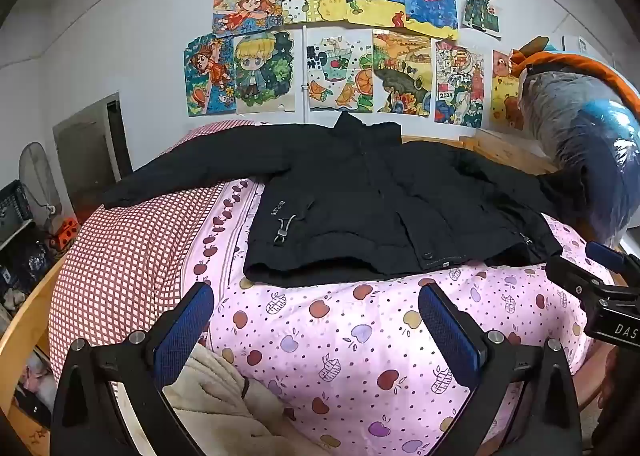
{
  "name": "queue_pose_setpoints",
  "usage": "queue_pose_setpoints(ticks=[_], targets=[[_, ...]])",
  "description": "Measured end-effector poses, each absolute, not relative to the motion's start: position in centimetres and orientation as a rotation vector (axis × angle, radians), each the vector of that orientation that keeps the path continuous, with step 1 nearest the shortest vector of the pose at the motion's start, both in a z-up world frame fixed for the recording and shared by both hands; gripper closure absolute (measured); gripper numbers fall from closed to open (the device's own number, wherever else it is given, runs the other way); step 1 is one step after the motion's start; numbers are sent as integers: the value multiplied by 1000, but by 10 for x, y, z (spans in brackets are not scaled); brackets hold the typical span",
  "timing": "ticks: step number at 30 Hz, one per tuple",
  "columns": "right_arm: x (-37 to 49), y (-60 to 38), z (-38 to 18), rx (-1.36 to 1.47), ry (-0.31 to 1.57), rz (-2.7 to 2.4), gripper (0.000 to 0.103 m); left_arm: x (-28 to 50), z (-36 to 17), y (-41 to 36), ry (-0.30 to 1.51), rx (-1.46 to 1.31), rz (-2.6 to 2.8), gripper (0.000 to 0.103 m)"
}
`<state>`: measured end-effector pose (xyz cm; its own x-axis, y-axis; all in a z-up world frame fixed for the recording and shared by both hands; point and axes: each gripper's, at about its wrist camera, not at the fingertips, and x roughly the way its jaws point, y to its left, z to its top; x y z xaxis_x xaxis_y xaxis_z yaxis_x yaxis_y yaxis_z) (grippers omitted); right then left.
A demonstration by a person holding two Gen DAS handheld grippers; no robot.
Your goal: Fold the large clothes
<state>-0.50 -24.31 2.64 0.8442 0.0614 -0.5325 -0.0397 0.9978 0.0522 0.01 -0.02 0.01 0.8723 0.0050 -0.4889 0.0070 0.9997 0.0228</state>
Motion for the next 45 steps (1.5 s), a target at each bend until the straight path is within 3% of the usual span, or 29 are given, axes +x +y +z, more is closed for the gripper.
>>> queue_pose_setpoints(ticks=[45], targets=[[1, -249, 20, 64, 592, 56, 1, 1, -1, -8, 517, 49, -11, 0]])
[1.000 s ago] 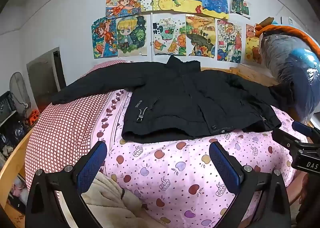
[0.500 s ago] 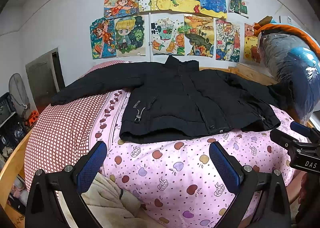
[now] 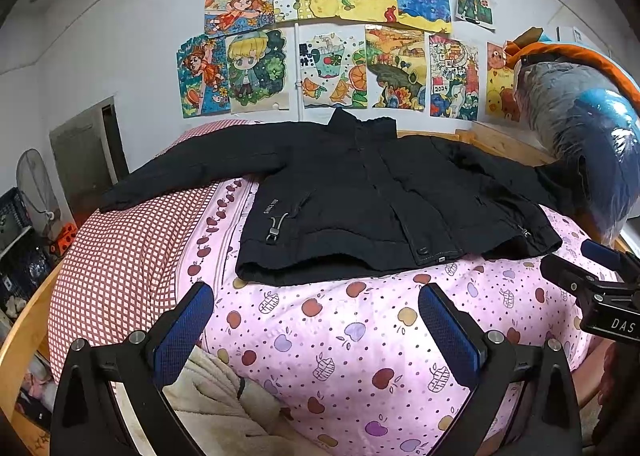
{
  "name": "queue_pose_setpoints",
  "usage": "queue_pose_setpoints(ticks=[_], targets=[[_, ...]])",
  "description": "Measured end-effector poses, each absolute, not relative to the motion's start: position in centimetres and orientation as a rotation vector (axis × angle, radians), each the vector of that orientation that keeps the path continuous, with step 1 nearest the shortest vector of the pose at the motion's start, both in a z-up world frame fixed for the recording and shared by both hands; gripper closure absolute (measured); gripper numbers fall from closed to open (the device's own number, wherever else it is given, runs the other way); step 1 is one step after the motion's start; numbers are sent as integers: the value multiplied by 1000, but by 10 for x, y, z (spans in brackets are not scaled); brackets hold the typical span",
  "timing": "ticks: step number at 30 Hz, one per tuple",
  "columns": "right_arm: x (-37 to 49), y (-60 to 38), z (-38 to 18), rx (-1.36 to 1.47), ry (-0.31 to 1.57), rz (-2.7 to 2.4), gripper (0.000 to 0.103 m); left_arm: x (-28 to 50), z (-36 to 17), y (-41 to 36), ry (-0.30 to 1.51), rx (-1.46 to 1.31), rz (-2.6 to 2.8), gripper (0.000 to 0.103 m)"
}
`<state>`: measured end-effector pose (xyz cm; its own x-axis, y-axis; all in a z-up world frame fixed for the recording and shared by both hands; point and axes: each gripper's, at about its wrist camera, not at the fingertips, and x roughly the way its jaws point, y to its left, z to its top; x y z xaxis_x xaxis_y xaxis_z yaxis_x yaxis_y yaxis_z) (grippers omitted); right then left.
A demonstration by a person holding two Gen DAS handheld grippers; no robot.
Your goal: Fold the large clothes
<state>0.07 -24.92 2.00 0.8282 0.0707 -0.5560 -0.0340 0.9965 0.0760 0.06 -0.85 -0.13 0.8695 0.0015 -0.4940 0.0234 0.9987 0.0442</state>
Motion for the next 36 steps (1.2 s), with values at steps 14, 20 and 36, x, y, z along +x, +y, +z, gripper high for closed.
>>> queue_pose_setpoints(ticks=[14, 20, 36], targets=[[1, -250, 18, 62, 596, 54, 1, 2, -1, -10, 519, 53, -9, 0], [1, -251, 18, 62, 595, 54, 1, 2, -1, -10, 519, 53, -10, 0], [1, -251, 18, 62, 598, 54, 1, 3, -1, -10, 522, 57, -7, 0]])
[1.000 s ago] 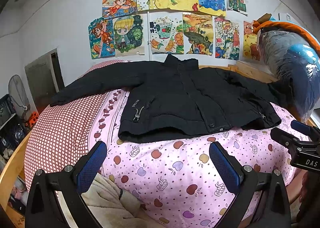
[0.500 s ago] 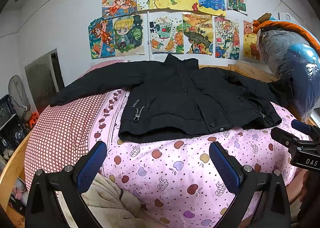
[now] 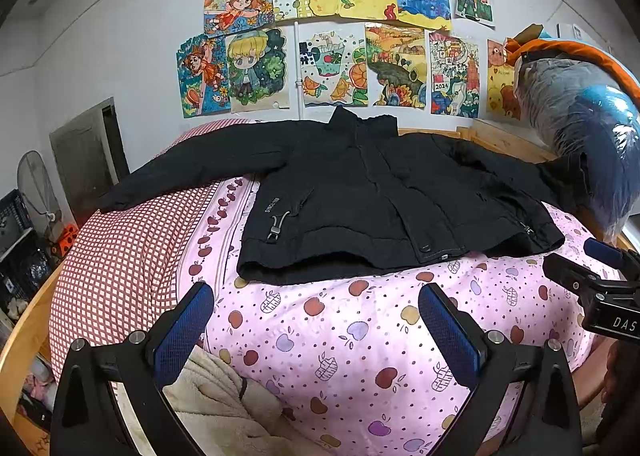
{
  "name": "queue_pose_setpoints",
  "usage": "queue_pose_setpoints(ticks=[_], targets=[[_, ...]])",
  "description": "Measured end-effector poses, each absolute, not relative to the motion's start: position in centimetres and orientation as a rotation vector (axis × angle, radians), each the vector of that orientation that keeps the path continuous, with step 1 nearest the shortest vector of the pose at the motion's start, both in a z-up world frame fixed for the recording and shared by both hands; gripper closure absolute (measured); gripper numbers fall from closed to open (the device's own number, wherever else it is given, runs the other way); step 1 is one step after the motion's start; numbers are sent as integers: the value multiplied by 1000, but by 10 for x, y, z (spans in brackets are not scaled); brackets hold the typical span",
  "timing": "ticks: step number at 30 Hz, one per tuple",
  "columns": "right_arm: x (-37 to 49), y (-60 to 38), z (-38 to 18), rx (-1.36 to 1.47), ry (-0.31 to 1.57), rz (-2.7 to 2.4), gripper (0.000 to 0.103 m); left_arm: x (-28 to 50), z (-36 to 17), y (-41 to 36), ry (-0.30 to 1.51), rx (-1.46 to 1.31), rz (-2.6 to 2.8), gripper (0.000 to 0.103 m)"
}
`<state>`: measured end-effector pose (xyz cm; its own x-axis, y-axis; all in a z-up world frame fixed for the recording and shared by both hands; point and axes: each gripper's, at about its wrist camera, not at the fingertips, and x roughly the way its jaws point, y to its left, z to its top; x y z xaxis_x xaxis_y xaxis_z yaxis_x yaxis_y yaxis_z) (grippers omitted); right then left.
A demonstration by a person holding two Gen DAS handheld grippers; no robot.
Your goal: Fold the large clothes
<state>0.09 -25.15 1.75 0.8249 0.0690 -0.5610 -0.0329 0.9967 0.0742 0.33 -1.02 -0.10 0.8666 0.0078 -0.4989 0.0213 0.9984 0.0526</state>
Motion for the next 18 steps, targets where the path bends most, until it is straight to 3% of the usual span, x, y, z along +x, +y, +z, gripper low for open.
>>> queue_pose_setpoints(ticks=[13, 18], targets=[[2, -255, 15, 61, 619, 47, 1, 7, -6, -8, 536, 50, 2, 0], [18, -255, 13, 45, 708, 21, 1, 25, -11, -1, 593, 21, 31, 0]])
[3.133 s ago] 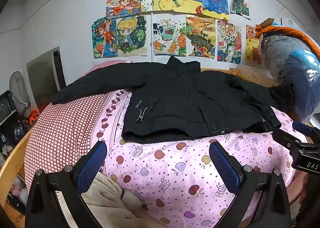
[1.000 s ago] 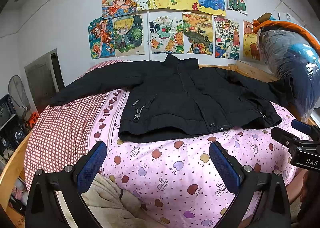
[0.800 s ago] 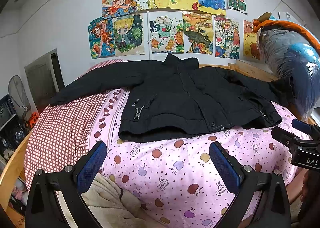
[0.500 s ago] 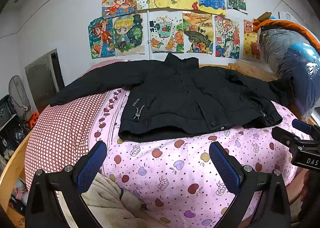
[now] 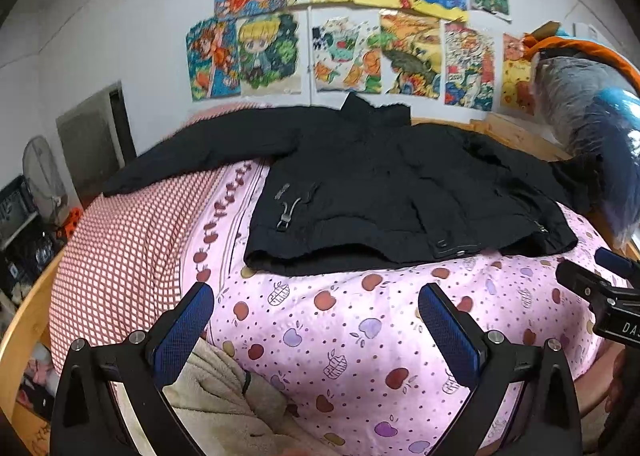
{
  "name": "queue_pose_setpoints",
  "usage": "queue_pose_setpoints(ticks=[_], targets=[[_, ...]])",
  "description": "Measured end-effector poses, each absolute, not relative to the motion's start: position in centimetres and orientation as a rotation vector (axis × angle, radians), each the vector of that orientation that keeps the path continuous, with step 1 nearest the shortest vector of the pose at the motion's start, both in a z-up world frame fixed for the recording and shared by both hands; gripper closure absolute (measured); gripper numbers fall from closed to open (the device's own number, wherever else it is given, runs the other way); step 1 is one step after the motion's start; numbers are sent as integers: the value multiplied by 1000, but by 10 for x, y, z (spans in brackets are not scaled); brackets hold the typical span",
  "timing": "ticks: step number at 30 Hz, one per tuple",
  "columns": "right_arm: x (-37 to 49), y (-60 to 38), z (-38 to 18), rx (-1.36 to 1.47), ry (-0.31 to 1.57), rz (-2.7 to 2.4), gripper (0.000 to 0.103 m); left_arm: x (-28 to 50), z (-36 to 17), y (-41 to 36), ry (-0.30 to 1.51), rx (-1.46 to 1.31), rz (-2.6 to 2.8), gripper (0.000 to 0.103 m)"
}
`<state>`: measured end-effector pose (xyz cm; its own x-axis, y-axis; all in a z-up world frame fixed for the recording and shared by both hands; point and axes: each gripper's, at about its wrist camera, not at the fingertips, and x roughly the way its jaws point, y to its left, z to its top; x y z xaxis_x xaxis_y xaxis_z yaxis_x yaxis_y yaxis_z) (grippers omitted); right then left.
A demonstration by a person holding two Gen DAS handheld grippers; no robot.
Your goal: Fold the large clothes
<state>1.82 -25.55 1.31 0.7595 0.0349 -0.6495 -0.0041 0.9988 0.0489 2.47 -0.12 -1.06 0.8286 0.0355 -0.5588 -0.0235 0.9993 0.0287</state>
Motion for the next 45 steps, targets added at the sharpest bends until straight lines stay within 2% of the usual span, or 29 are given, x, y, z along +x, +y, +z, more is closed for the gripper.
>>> queue_pose_setpoints(ticks=[3, 8, 17, 36, 45], targets=[[37, -251, 14, -56, 806, -52, 1, 38, -14, 6, 621, 4, 21, 0], [48, -248, 33, -220, 795, -123, 1, 65, -7, 18, 614, 31, 30, 0], [95, -256, 73, -241, 820, -142, 1, 116, 20, 19, 590, 84, -13, 0], [204, -251, 131, -438, 698, -172, 1, 234, 47, -5, 618, 96, -79, 0], [239, -271, 114, -433, 638, -191, 1, 296, 45, -44, 641, 173, -119, 0]])
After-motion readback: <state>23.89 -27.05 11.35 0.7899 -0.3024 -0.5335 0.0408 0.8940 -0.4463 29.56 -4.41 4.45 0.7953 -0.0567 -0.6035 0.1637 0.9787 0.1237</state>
